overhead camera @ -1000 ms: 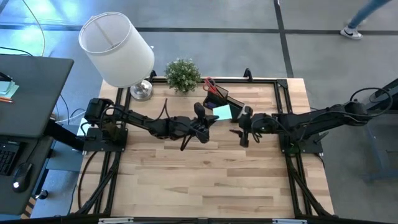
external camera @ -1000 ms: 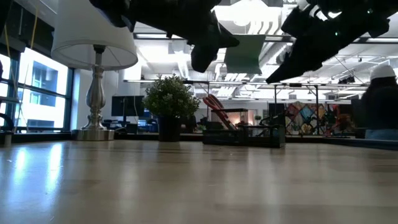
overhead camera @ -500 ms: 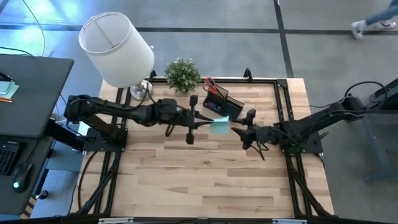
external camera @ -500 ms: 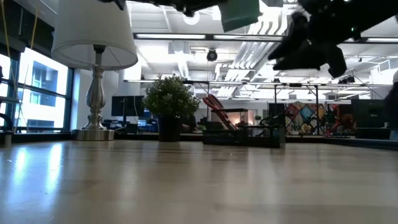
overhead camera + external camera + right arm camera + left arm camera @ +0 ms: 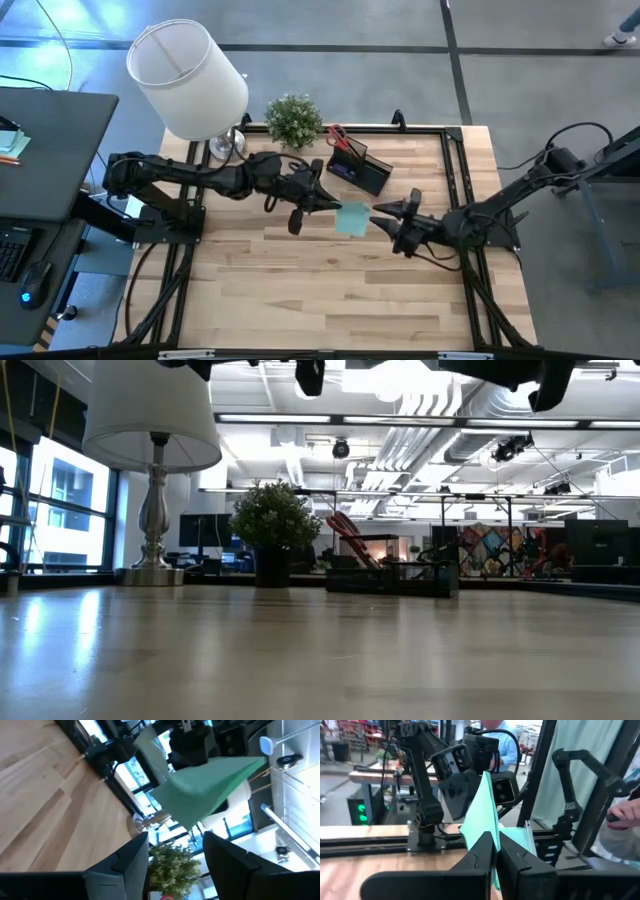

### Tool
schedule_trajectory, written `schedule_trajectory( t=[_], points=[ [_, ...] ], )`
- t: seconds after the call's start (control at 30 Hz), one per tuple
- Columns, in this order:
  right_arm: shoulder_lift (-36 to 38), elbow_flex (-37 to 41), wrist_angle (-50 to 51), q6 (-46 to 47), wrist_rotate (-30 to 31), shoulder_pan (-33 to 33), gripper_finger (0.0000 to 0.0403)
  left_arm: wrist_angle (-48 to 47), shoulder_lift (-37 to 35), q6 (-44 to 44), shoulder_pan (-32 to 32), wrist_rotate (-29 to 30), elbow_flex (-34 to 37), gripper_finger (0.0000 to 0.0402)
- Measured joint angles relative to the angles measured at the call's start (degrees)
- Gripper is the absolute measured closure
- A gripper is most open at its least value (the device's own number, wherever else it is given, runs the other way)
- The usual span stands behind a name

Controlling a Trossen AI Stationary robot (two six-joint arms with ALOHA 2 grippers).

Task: Pick and place office supplies into organizer
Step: Put the blue sticky notes in the black desk organizer

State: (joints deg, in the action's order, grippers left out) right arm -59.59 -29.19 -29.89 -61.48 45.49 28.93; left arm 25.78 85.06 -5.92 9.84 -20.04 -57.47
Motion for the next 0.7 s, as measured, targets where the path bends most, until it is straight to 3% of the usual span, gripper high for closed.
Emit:
schedule_trajectory(
  t=[0.23,0.37,0.53,0.7],
  points=[
    [0.00,0.00,-4.99,-1.58,0.38,0.94,0.0221,-1.22,0.03,-1.01,-0.10,0.05,0.00,0.0402],
    [0.00,0.00,-5.13,-2.49,-2.95,0.40,0.0221,-1.30,0.76,-2.14,-0.10,0.05,0.02,0.0401],
    [-0.04,0.02,-3.75,-4.60,-1.43,-0.64,0.0220,-0.83,0.72,-2.33,-0.10,-0.46,0.00,0.0402],
    [-0.04,0.02,-3.77,-7.34,-7.24,-1.14,0.0220,-0.69,0.70,-2.84,-0.10,-0.73,0.00,0.0401]
  ],
)
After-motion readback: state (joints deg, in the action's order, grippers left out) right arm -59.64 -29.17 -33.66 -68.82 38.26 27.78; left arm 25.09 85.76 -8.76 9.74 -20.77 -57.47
